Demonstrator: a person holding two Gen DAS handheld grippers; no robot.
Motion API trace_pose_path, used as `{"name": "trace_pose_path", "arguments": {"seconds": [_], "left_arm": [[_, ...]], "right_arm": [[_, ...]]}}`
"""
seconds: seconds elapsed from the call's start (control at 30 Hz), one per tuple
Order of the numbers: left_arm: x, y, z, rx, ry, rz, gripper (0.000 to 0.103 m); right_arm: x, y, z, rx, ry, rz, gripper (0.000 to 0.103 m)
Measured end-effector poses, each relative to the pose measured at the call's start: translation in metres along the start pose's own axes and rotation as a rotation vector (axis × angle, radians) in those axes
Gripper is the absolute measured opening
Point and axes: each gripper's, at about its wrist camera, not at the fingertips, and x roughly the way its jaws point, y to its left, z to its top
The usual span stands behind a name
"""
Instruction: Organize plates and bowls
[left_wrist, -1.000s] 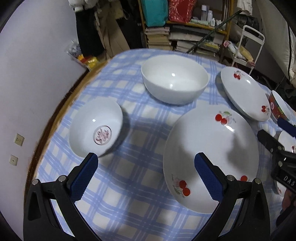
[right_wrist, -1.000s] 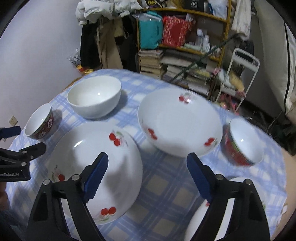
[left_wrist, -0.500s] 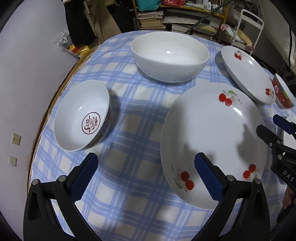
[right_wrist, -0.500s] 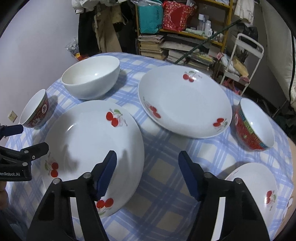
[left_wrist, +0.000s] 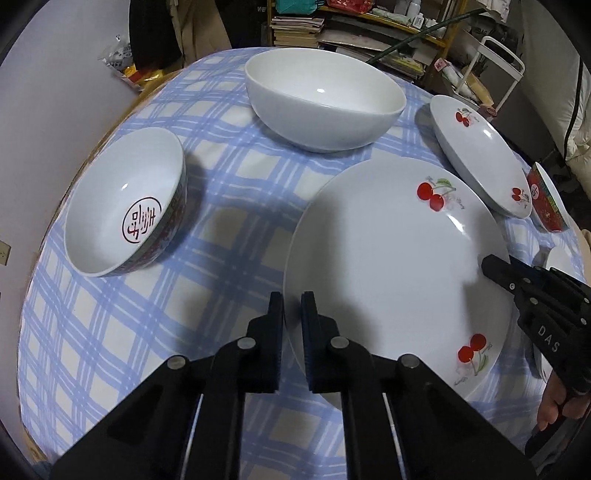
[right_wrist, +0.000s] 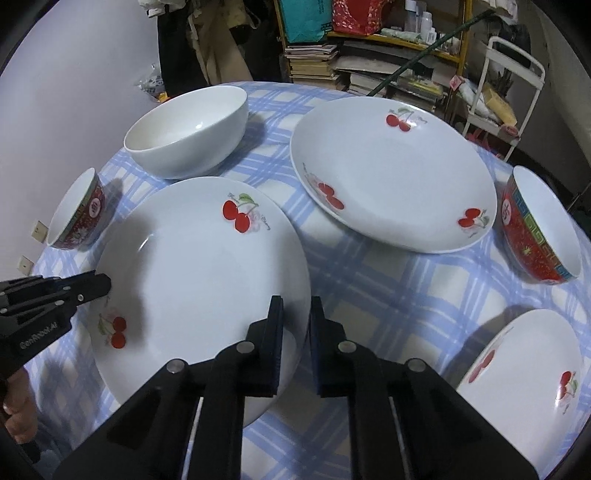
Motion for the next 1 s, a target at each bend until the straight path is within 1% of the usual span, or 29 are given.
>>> {"name": "trace_pose_path", "arguments": {"seconds": [0.13, 0.23, 0.33, 0.47, 0.77, 0.87, 0.93, 1.0], "left_arm": [[-0.005, 0.004, 0.002, -0.040, 0.010, -0.053, 0.010], [-0.004, 0.009, 0.001, -0.073, 0.030, -0.046, 0.010], [-0.004, 0.012, -0.005, -0.082, 0.049, -0.042, 0.010], [-0.009, 0.006, -0.015, -0.058, 0.068, -0.036, 0.010], [-0.038, -0.004, -0.039, 0.000, 0.059, -0.006, 0.010], [-0.049, -0.005, -0.047, 0.017, 0.061, -0.008, 0.010], [-0.053, -0.007, -0.051, 0.028, 0.069, -0.010, 0.010], [-0.054, -0.010, -0.057, 0.042, 0.085, 0.012, 0.010]], "right_arm": [[0.000, -0.002, -0.002, 0.029, 0.011, 0.006, 0.014], [-0.005, 0.003, -0.005, 0.016, 0.010, 0.013, 0.014], [-0.015, 0.007, -0.007, 0.009, 0.003, 0.029, 0.014], [-0.030, 0.011, -0.008, 0.004, -0.008, 0.031, 0.014], [-0.048, 0.013, -0.030, -0.004, 0.014, 0.027, 0.014], [-0.056, 0.011, -0.041, 0.019, 0.028, 0.053, 0.014], [-0.059, 0.014, -0.049, -0.011, 0.038, 0.020, 0.014], [-0.061, 0.016, -0.055, -0.014, 0.049, 0.019, 0.014]]}}
